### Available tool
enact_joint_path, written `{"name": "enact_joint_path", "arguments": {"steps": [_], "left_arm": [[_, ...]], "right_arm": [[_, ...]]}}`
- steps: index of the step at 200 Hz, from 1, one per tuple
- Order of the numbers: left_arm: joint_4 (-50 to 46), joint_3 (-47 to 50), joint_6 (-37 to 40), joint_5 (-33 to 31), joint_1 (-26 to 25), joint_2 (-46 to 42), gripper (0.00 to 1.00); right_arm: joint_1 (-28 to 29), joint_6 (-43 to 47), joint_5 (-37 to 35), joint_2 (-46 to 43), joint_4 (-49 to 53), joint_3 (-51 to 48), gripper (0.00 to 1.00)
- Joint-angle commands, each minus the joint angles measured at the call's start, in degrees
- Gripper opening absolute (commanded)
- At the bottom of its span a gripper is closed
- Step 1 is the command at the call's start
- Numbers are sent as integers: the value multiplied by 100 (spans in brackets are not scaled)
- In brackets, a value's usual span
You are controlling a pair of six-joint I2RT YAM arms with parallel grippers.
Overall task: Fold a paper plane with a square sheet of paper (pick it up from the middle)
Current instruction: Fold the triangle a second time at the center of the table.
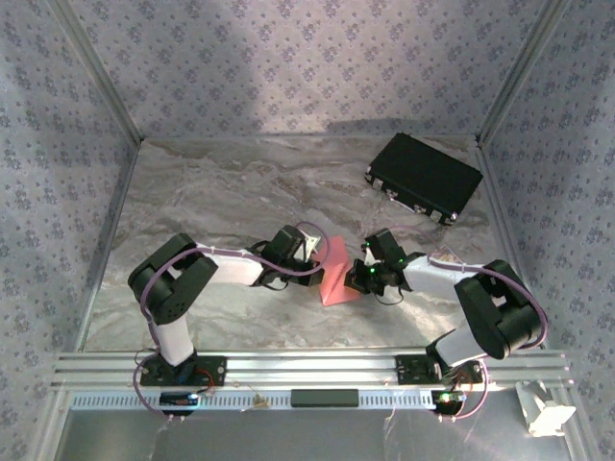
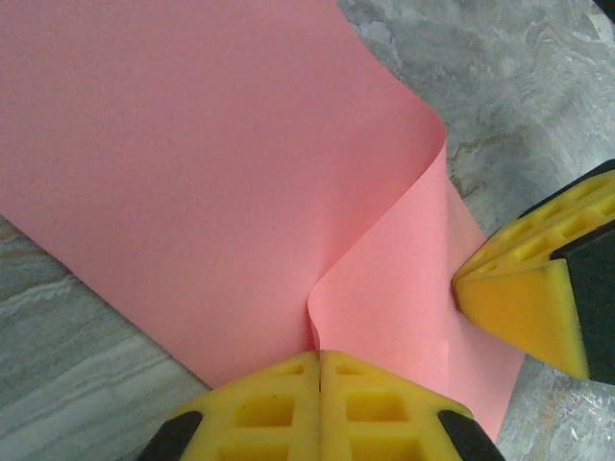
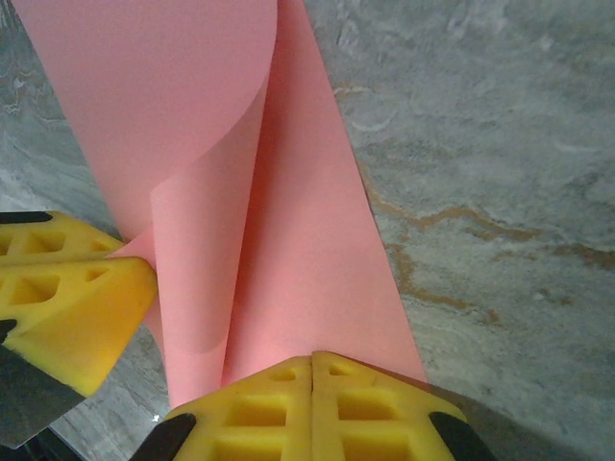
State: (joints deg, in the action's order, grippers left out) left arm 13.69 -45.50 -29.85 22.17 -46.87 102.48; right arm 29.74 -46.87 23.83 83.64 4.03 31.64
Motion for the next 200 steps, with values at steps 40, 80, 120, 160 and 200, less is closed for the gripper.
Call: {"name": "enact_joint_path", "arguments": {"steps": [40, 80, 120, 160, 200], "left_arm": [[138, -146, 141, 131, 38, 71, 4], [-5, -272, 200, 125, 32, 174, 4], [6, -247, 161, 85, 36, 246, 4], [39, -117, 137, 24, 36, 142, 4], [-30, -181, 207, -38, 37, 146, 4]], "right_arm": [[-70, 124, -124, 83, 246, -133, 6], [-73, 110, -133, 78, 215, -167, 6], [-89, 117, -146, 82, 229, -171, 6], [-84, 128, -139, 80, 243, -160, 6], [-95, 133, -136, 82, 247, -155, 6]]}}
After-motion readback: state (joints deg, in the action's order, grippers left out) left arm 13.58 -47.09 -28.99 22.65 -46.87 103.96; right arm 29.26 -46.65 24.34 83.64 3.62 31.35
